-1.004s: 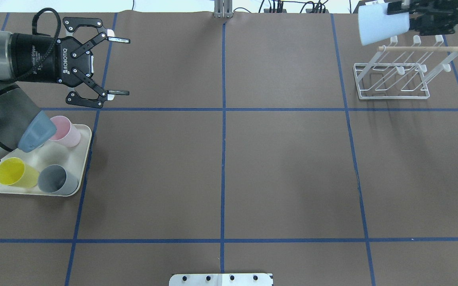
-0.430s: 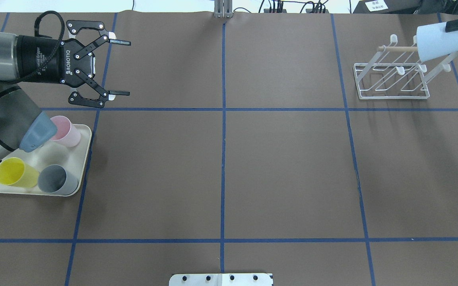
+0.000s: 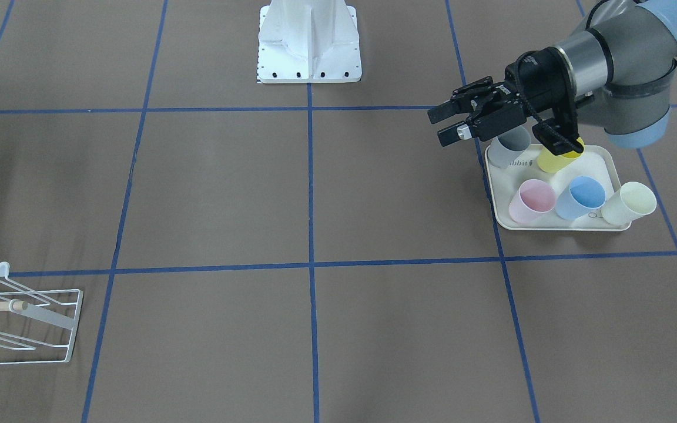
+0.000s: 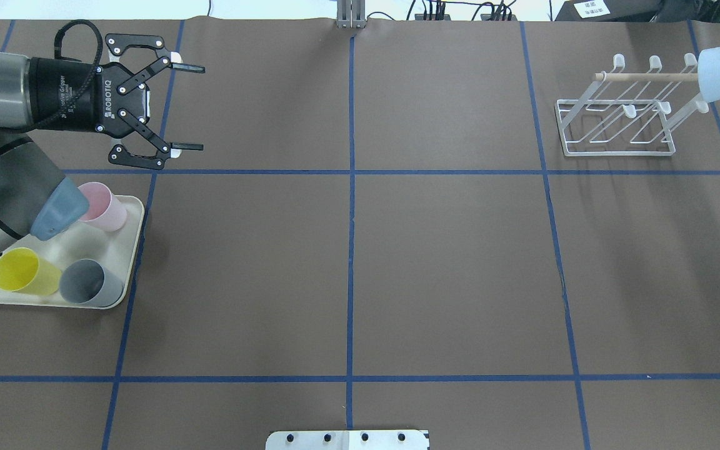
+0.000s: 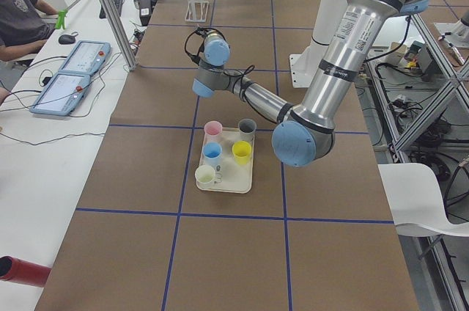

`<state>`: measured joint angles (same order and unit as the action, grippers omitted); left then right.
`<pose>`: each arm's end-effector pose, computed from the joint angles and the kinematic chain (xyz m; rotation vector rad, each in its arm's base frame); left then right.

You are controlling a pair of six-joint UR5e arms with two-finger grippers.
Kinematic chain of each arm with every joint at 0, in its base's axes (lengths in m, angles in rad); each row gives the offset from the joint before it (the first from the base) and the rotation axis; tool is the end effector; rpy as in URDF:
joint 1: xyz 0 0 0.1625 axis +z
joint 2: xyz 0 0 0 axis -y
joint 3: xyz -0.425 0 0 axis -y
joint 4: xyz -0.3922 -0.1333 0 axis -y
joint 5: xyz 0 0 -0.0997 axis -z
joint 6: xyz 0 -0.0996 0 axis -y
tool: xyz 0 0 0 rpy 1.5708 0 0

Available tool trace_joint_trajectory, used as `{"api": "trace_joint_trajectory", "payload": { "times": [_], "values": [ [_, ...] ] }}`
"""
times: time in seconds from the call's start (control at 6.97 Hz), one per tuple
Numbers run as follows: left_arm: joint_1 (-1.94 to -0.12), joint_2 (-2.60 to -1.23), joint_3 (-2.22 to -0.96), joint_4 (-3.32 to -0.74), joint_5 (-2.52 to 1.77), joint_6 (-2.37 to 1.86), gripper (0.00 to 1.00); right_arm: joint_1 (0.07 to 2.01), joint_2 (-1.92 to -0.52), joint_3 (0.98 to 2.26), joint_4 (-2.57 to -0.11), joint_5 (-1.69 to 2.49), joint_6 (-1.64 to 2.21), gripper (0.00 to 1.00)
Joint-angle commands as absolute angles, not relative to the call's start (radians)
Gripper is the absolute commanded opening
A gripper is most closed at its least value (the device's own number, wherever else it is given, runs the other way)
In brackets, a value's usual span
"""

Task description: Transfer IKEA cup to right arm and place on rack

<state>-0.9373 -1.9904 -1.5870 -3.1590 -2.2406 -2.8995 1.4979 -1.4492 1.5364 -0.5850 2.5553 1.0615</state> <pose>0.2711 -0.4898 0.2612 -0.8024 1.8462 -0.8237 0.0110 -0.5405 0.4889 0.3492 -1.2626 0.3168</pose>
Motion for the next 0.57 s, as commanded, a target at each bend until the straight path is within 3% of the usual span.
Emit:
{"api": "trace_joint_trajectory", "payload": {
  "times": [0.0,0.43],
  "values": [
    [-0.939,-1.979,-1.579,-3.16,-2.241,-2.872,1.0,1.522,-1.468,1.54,-0.786,2.508,0.718,0.1],
    [-0.954,-1.968,-1.563,-3.137,-2.249,-2.776,1.0,1.529,-1.465,1.627,-1.139,2.418,0.316,0.09]
  ]
}}
